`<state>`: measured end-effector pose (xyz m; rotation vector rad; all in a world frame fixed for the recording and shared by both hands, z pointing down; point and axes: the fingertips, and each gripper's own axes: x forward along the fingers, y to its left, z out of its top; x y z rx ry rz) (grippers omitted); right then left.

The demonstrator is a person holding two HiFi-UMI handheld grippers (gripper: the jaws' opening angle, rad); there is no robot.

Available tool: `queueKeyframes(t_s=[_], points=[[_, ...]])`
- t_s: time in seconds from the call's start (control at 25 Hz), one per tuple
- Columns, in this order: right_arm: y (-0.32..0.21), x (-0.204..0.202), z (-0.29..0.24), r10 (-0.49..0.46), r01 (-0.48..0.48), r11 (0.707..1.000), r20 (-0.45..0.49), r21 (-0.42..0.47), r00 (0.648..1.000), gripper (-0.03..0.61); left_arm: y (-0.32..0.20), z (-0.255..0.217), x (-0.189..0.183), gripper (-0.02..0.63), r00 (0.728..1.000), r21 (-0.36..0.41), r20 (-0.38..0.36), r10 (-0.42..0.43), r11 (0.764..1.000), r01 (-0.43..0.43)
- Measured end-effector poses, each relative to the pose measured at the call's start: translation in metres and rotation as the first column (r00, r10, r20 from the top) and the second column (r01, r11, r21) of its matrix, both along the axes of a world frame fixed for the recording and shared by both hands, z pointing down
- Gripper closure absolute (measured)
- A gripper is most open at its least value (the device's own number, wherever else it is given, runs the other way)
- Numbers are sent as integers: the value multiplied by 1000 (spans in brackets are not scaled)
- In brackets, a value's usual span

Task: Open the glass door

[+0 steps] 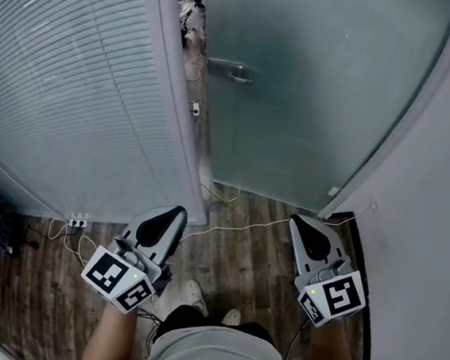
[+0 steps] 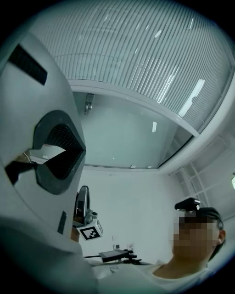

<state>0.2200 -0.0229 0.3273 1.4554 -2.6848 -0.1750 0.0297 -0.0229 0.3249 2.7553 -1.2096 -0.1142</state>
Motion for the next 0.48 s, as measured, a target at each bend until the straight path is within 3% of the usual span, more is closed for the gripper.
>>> queueKeyframes(t_s=[0.24, 0.48], points=[[34, 0, -10, 17, -17, 1000, -11, 16, 1000, 577, 28, -6, 2, 614, 1000, 1, 6, 17, 1000, -17], [27, -7, -17, 48, -48, 999, 14, 9, 999, 577, 23, -13, -4, 614, 999, -5, 10, 44, 999, -44]])
